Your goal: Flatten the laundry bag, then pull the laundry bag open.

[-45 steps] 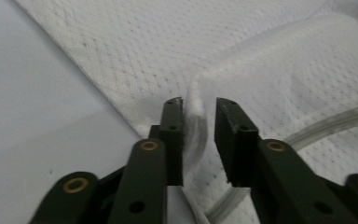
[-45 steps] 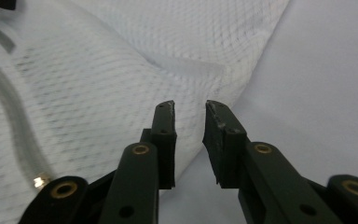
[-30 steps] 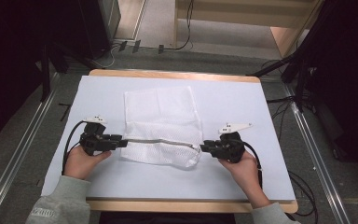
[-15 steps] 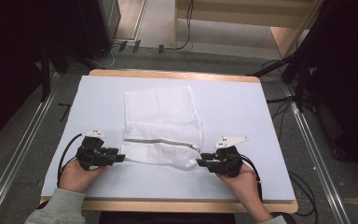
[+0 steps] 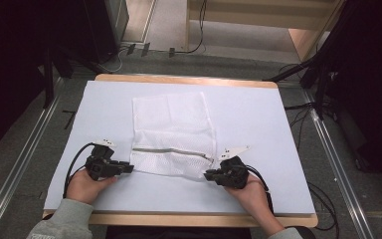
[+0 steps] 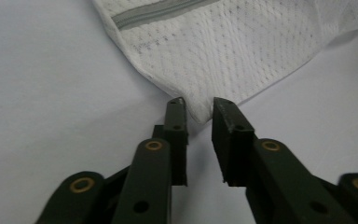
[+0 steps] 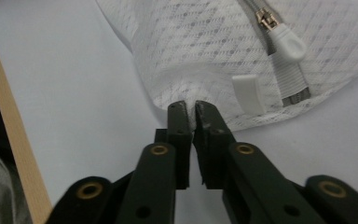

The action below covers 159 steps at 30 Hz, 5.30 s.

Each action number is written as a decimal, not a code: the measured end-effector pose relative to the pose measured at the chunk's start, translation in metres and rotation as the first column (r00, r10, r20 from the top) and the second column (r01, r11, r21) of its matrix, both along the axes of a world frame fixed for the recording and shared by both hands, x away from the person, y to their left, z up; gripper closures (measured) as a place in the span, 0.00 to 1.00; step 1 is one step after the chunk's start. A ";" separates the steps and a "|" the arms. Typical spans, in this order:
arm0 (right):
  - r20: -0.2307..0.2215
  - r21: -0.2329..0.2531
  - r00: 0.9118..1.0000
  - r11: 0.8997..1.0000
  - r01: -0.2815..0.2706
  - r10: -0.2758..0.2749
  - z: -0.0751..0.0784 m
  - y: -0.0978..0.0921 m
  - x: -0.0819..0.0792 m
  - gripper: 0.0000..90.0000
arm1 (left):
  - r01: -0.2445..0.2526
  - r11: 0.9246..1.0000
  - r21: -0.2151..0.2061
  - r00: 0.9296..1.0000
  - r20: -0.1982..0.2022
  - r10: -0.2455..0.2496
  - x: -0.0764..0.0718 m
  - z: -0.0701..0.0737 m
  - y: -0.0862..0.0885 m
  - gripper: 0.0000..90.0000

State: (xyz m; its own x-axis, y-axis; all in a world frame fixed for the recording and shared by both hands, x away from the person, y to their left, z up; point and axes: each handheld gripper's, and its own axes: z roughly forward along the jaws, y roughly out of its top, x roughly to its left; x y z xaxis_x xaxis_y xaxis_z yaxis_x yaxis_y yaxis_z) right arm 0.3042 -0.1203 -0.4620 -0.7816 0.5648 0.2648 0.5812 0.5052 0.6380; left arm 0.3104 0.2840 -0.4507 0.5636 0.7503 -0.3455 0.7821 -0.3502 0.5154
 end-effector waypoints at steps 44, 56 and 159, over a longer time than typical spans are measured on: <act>0.127 0.134 0.982 0.983 0.125 -0.142 0.025 -0.043 0.020 0.73 | -0.023 0.996 -0.082 0.990 0.135 0.034 -0.010 0.027 -0.001 0.69; 0.078 0.065 0.976 0.978 0.199 -0.204 0.005 -0.025 0.084 0.71 | -0.149 0.987 -0.058 0.983 0.100 0.154 0.049 0.013 0.003 0.62; 0.030 0.042 0.981 0.981 0.189 -0.190 0.010 -0.050 0.033 0.74 | 0.055 0.994 -0.095 0.986 0.162 -0.039 0.061 0.041 -0.055 0.41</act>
